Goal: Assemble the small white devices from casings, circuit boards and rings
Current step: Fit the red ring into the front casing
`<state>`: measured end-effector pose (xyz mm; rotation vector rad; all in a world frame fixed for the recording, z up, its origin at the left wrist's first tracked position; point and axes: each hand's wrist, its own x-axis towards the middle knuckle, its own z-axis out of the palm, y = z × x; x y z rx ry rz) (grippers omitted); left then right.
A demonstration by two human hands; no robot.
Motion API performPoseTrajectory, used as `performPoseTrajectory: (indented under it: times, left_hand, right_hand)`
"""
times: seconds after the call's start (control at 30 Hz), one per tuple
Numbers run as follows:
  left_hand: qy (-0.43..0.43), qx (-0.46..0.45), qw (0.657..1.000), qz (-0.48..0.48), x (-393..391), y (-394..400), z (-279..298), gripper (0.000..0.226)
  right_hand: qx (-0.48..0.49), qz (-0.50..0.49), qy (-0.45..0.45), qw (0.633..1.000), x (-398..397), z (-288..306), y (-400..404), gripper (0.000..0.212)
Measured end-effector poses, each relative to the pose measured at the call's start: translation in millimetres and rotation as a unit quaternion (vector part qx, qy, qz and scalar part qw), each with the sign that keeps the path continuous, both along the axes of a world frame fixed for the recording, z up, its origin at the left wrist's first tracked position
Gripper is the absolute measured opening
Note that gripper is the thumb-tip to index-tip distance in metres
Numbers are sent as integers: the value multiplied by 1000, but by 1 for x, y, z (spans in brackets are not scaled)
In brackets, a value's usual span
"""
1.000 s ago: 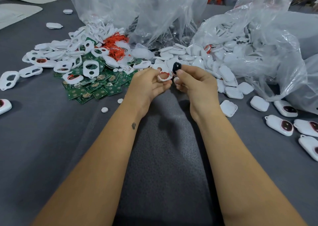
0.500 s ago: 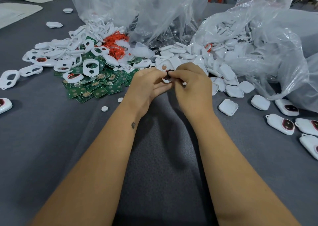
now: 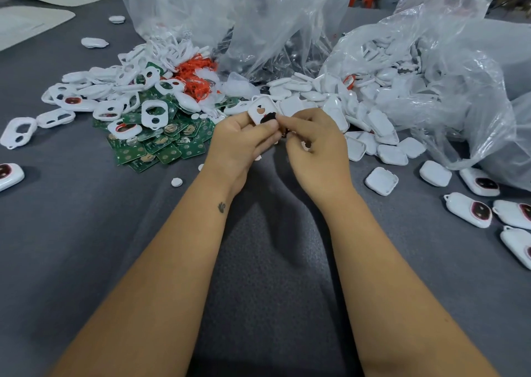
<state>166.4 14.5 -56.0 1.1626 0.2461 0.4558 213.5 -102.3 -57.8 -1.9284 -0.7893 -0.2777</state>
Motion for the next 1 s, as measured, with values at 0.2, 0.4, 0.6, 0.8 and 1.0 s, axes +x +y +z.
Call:
performPoseTrajectory:
  times: [0.2, 0.4, 0.6, 0.8, 1.0]
  left_hand:
    - [1, -22, 996, 81, -1, 4, 3, 15]
    - [14, -59, 990, 131, 0, 12, 8, 14]
    - [39, -30, 987, 153, 1, 12, 7, 18]
    - [29, -24, 991, 127, -1, 12, 8, 14]
    - [53, 34, 990, 128, -1, 12, 5, 17]
  right_hand:
    - [51, -10, 45, 998, 2, -2, 3, 39]
    - [39, -110, 117, 986, 11, -4, -3, 30]
    - [-27, -52, 88, 994, 5, -1, 12, 27]
    - [-211, -62, 30, 975, 15, -2, 24, 23]
    - [-241, -68, 11, 968, 17, -4, 30, 18]
